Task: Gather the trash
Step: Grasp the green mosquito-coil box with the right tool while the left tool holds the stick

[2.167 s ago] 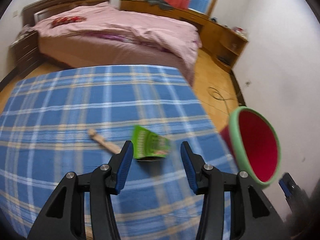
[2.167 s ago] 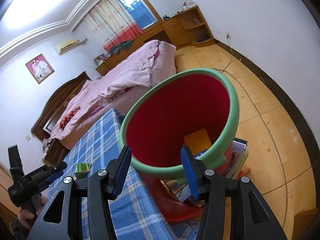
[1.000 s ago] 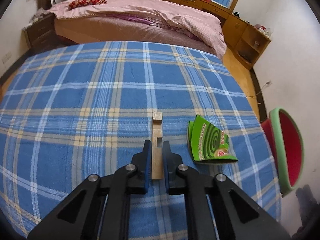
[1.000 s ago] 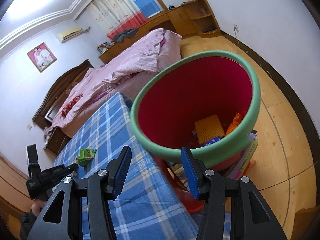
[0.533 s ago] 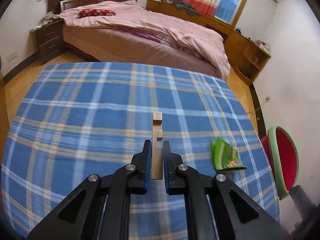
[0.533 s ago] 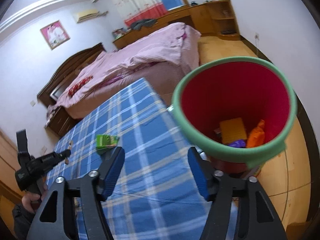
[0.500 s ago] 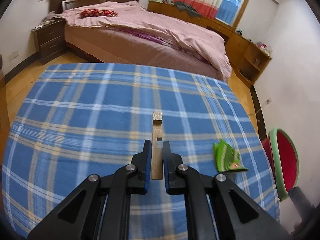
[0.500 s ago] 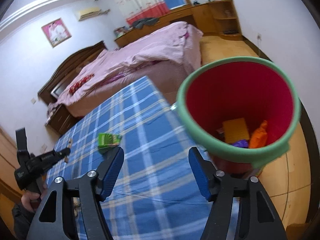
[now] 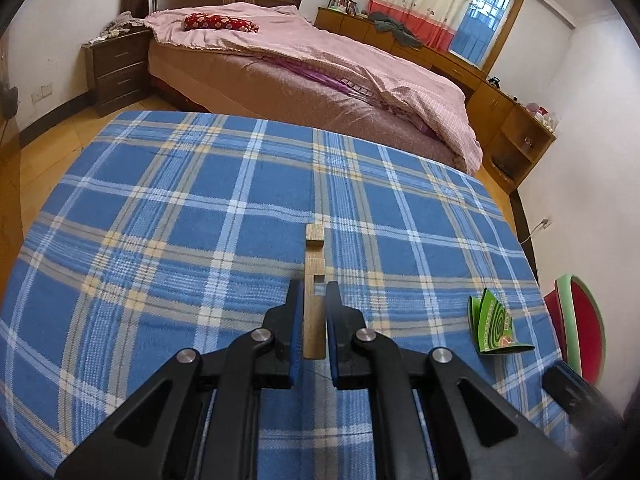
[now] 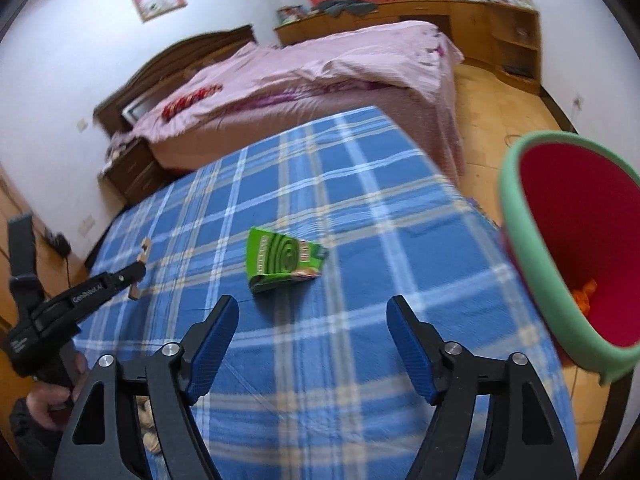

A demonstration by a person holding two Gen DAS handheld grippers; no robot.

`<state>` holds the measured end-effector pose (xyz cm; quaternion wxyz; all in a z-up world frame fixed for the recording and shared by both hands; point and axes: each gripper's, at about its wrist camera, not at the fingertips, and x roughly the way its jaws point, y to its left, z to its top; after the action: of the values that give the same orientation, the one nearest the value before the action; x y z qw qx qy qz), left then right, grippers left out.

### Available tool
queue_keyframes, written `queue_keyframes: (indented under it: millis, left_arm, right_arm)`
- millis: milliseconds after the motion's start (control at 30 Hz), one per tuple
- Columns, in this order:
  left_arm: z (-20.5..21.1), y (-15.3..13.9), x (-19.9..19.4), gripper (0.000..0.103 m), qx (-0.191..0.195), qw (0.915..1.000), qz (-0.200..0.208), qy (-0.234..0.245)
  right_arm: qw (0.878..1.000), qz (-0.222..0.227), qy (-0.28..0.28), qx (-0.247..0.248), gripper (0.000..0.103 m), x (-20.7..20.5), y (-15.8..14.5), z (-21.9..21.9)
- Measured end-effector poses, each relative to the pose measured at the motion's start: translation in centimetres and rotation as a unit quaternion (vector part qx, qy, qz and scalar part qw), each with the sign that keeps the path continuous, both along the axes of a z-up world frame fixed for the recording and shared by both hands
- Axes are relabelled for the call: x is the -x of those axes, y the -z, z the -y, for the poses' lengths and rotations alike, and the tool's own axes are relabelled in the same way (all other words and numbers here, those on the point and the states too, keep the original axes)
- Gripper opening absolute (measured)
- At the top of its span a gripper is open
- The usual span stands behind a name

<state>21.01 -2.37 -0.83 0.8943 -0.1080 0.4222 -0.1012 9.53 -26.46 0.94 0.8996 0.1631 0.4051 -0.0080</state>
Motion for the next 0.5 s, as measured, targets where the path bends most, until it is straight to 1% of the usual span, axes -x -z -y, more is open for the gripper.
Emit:
queue_keyframes:
  millis: [133, 267, 500]
  left_arm:
    - [-0.2, 0.0, 0.3, 0.010, 0.000, 1.0000, 0.008, 0.001]
    - [-0.3, 0.2, 0.3, 0.010, 0.002, 1.0000, 0.005, 0.000]
    - [-0.3, 0.7, 0.2, 0.010, 0.005, 1.0000, -0.004, 0.001]
  right_arm:
    - [0.999, -0.014, -0.030, 0.027, 0.080, -2.1, 1.0, -1.8]
    - [0.997, -0.023, -0.050, 0.055, 0.080, -3.5, 1.8, -2.9]
    - [0.993, -0.031, -0.055, 0.098, 0.080, -5.6, 2.3, -4.0]
